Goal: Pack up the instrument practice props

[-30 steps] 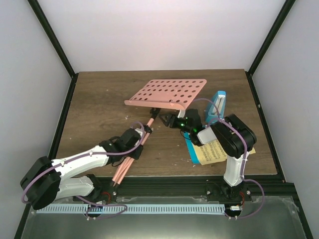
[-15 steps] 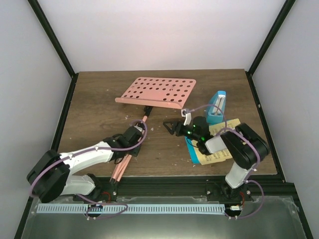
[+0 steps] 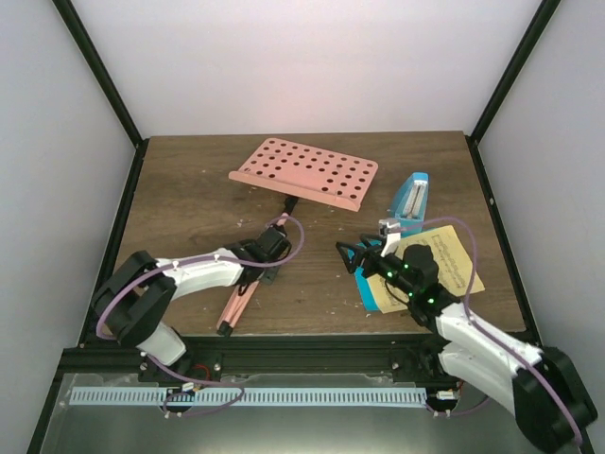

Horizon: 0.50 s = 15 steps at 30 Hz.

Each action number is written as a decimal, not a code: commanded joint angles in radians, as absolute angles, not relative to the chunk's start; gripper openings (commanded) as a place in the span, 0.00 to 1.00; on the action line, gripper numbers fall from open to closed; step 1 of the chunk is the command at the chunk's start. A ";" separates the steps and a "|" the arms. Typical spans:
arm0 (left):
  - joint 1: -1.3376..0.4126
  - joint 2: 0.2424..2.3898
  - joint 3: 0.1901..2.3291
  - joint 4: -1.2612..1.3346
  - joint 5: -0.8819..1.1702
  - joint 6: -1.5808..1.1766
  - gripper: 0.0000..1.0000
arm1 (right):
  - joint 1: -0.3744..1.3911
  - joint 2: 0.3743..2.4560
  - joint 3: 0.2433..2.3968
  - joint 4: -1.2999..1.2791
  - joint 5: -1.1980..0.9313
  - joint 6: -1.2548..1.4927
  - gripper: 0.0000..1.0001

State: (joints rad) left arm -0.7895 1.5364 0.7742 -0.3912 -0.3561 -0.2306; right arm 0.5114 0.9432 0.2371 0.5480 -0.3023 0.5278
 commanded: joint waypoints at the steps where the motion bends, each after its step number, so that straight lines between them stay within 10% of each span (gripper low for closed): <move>1: -0.786 1.568 0.902 -0.168 -0.529 -0.206 0.00 | 0.502 0.772 0.313 0.158 -0.091 0.412 1.00; 15: -0.786 1.679 0.965 -0.230 -0.536 -0.196 0.29 | 0.499 0.733 0.537 -0.073 0.026 0.350 1.00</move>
